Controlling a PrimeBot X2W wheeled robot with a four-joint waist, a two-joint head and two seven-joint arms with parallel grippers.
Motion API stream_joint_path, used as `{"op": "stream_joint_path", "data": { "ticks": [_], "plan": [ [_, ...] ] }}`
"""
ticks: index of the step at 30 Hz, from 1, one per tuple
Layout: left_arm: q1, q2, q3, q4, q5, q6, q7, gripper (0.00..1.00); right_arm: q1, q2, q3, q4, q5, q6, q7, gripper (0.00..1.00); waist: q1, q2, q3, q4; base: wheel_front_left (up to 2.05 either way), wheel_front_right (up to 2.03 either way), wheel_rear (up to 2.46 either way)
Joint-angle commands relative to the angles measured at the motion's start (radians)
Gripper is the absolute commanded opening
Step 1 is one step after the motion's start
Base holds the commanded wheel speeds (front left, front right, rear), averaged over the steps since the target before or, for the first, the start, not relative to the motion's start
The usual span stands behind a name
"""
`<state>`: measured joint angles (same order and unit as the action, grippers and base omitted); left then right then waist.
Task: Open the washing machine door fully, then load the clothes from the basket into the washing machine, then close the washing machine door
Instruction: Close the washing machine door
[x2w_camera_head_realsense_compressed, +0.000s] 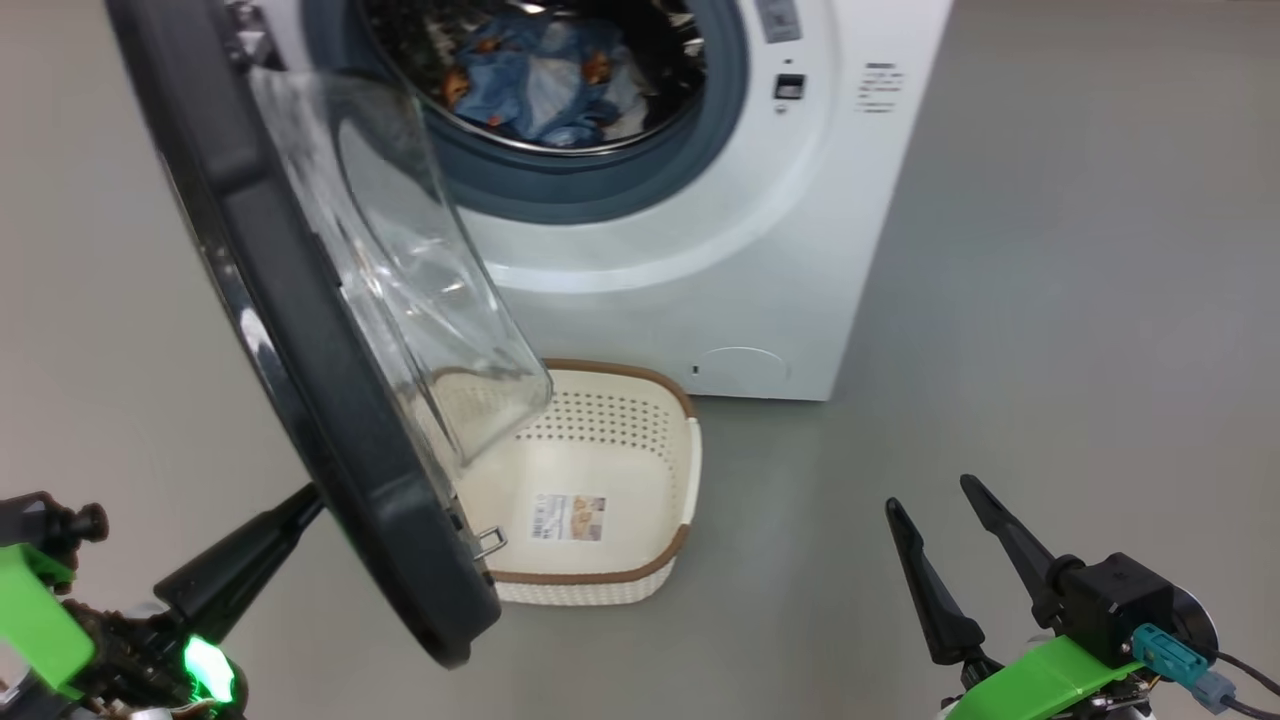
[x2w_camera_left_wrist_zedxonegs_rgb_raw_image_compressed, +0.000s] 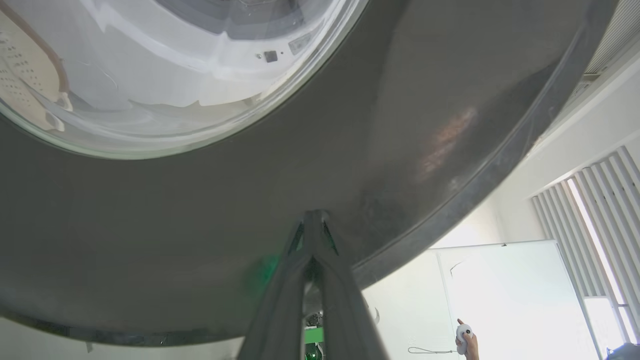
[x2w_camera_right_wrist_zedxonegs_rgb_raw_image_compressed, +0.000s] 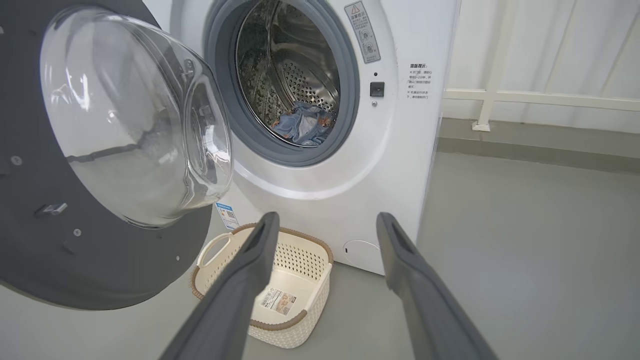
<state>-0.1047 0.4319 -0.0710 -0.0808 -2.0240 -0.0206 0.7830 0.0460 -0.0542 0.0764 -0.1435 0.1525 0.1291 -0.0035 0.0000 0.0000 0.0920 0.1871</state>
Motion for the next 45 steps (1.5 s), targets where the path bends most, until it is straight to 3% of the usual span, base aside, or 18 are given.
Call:
{"op": "stream_joint_path", "data": {
  "ticks": [1,12,22,38,45],
  "plan": [
    [-0.031,0.017,0.03,-0.033,0.015,0.006,-0.002,0.0,-0.012,0.003,0.02,-0.02,-0.001,0.002,-0.016,1.0,0.0,0.0,-0.003,-0.071,0.0,0.0,0.0],
    [-0.066,-0.018,0.027,-0.012,0.044,0.019,-0.053,0.0,-0.021,0.004,0.022,-0.002,0.023,0.002,-0.043,1.0,0.0,0.0,0.017,-0.213,0.0,0.0,0.0],
    [-0.171,-0.05,0.026,0.111,0.095,0.016,-0.115,0.0,-0.045,0.004,0.028,0.014,0.034,0.002,-0.061,1.0,0.0,0.0,0.053,-0.312,0.0,0.0,0.0],
    [-0.382,-0.134,0.013,0.331,0.127,-0.05,-0.156,0.0,-0.084,0.004,0.037,0.053,0.052,0.002,-0.092,1.0,0.0,0.0,0.103,-0.391,0.0,0.0,0.0],
    [-0.392,-0.148,0.028,0.376,0.117,-0.081,-0.141,0.0,-0.088,0.004,0.032,0.067,0.055,0.002,-0.103,1.0,0.0,0.0,0.106,-0.395,0.0,0.0,0.0]
  ]
}}
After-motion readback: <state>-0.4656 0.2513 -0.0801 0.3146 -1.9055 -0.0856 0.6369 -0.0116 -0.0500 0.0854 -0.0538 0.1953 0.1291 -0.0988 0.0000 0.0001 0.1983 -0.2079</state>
